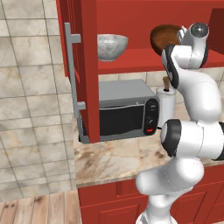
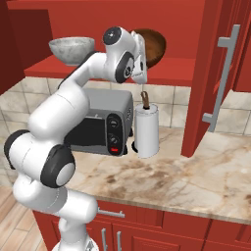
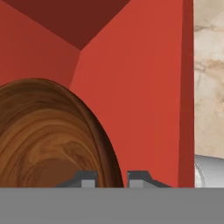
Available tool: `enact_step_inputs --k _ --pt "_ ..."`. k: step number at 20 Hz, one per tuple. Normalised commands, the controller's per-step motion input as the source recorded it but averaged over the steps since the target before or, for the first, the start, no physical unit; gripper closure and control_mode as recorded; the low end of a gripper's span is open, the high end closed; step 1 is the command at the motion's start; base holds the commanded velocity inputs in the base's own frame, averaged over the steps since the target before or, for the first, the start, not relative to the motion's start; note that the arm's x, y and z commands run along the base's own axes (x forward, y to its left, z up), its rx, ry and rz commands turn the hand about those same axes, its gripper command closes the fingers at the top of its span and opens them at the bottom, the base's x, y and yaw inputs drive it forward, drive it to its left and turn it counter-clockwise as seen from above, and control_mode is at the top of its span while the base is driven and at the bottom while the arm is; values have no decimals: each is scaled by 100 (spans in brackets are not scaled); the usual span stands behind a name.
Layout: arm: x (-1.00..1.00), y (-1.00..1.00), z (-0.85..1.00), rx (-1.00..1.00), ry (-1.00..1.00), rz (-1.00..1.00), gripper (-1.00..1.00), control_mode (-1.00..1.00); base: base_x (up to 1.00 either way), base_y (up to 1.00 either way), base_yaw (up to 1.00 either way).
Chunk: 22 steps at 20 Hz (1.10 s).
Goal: Open the cabinet. Pick the bowls from the counter and place them in the cabinet. Then close the cabinet.
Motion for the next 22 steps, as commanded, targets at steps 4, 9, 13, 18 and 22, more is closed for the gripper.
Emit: enact_step_inputs --k 4,9,13,18,22 --pt "2 0 -32 0 0 0 -100 -100 0 0 0" --pt "-38 0 -5 0 -12 0 -100 -100 0 0 0" --pt "-33 0 6 0 -25 0 -100 -100 0 0 0" --pt "-36 0 36 0 -26 0 -100 -100 0 0 0" --pt "-64 0 42 0 -18 0 -100 -100 0 0 0"
